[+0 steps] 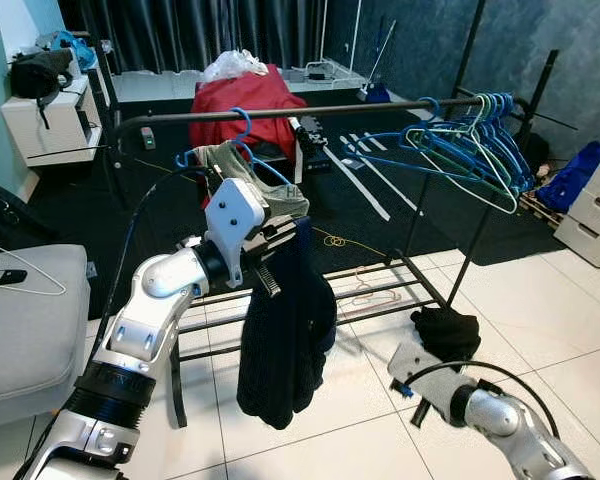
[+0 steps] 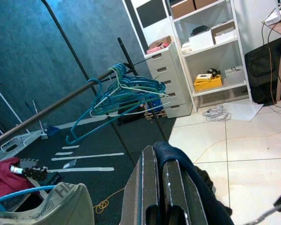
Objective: Hang hanger
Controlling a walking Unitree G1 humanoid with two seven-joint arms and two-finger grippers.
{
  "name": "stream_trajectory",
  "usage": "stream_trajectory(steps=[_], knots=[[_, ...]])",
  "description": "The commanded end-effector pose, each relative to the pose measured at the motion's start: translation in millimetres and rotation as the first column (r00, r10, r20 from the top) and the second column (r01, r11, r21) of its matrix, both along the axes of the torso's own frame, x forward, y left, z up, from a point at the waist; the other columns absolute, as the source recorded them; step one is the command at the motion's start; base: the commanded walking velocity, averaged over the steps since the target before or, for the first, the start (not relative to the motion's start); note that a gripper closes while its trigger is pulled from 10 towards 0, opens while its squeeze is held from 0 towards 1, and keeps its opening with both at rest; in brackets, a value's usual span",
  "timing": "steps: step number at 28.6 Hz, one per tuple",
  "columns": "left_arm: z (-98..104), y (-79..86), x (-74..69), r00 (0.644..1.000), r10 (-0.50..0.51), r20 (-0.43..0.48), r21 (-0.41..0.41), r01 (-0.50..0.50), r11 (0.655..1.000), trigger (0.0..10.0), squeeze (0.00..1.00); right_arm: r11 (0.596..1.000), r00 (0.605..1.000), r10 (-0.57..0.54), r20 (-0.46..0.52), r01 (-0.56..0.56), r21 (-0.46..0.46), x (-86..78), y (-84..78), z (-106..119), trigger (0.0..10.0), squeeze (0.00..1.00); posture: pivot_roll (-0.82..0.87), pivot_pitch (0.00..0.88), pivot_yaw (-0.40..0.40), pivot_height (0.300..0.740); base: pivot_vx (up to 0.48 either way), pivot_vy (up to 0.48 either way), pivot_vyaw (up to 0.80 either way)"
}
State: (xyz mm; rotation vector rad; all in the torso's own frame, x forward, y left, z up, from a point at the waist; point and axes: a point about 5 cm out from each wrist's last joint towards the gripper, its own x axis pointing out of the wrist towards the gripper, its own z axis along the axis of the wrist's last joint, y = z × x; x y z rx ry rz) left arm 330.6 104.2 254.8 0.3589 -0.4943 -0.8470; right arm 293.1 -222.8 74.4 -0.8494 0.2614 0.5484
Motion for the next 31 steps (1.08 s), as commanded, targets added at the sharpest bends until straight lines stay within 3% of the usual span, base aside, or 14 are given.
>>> stream_trajectory(steps=[1,3,4,7,8,9,11,12,15,22,25,26,28,31], knots=[[0.6,-1.1,-0.3,1.0,-0.003,0.009,0.009,0.003,1.0,0.0,0.0,1.0,0.999,0.014,0.029,-0.015,0.007,-0.7,3.0,2.3,10.0,0.0,-0.1,0.052,-0.027,0.74,0.0,0.0,0.0],[-0.6,-1.5,-0.7,1.0,-0.005,0.008,0.015,0.005,1.0,0.0,0.0,1.0,0.998,0.02,0.057,-0.021,0.015,-0.7,5.2,4.2,10.0,0.0,-0.1,0.052,-0.027,0.74,0.0,0.0,0.0],[-2.3,-1.8,-1.3,1.0,-0.007,0.005,0.024,0.007,1.0,0.0,0.0,0.995,0.997,0.026,0.068,-0.033,0.096,-1.1,10.9,4.9,10.0,0.0,-0.1,0.049,-0.027,0.74,0.0,0.0,0.0],[-2.3,-1.8,-1.3,1.0,-0.007,0.005,0.024,0.007,1.0,0.0,0.0,0.995,0.997,0.026,0.068,-0.033,0.096,-1.1,10.9,4.9,10.0,0.0,-0.1,0.049,-0.027,0.74,0.0,0.0,0.0],[-4.0,-2.2,-1.8,1.0,-0.01,0.003,0.037,0.01,0.999,0.0,0.0,0.983,0.995,0.063,0.073,-0.075,0.166,-2.6,18.2,5.9,10.0,0.0,-0.1,0.049,-0.027,0.74,0.0,0.0,0.0],[-4.0,-2.2,-1.8,1.0,-0.01,0.003,0.037,0.01,0.999,0.0,0.0,0.983,0.995,0.063,0.073,-0.075,0.166,-2.6,18.2,5.9,10.0,0.0,-0.1,0.049,-0.027,0.74,0.0,0.0,0.0],[-7.1,-4.5,-2.6,1.0,-0.016,0.012,0.081,0.015,0.997,0.0,0.0,0.921,0.97,0.22,0.106,-0.242,0.306,-9.3,39.3,11.9,10.0,0.0,-0.1,0.053,-0.025,0.74,0.0,0.0,0.0],[-7.1,-4.5,-2.6,1.0,-0.016,0.012,0.081,0.015,0.997,0.0,0.0,0.921,0.97,0.22,0.106,-0.242,0.306,-9.3,39.3,11.9,10.0,0.0,-0.1,0.053,-0.025,0.74,0.0,0.0,0.0],[-10.5,-7.4,-3.3,1.0,-0.024,0.018,0.117,0.021,0.993,0.0,0.0,0.861,0.93,0.347,0.124,-0.368,0.351,-15.9,53.1,16.9,10.0,0.0,-0.1,0.055,-0.026,0.74,0.0,0.0,0.0],[-20.6,-3.8,-0.7,1.0,0.01,0.018,0.196,-0.013,0.981,0.0,0.0,0.784,0.88,0.474,0.044,-0.444,0.433,-28.3,66.2,14.7,10.0,0.0,-0.1,0.055,-0.029,0.74,0.0,0.0,0.0],[-20.6,-3.8,-0.7,1.0,0.01,0.018,0.196,-0.013,0.981,0.0,0.0,0.784,0.88,0.474,0.044,-0.444,0.433,-28.3,66.2,14.7,10.0,0.0,-0.1,0.055,-0.029,0.74,0.0,0.0,0.0],[-21.2,3.8,1.4,0.999,0.043,0.024,0.208,-0.047,0.977,0.0,0.0,0.804,0.888,0.458,-0.035,-0.398,0.441,-32.3,61.7,5.1,10.0,0.0,-0.1,0.056,-0.029,0.74,0.0,0.0,0.0],[-13.9,19.9,5.8,0.994,0.1,0.051,0.198,-0.109,0.974,0.0,0.0,0.903,0.906,0.349,-0.241,-0.257,0.344,-39.3,34.3,-24.8,10.0,0.0,-0.1,0.058,-0.028,0.74,0.0,0.0,0.0],[-10.9,24.0,6.8,0.992,0.112,0.061,0.192,-0.122,0.974,0.0,0.0,0.927,0.906,0.312,-0.286,-0.224,0.301,-42.1,24.3,-32.7,10.0,0.0,-0.1,0.058,-0.028,0.74,0.0,0.0,0.0]])
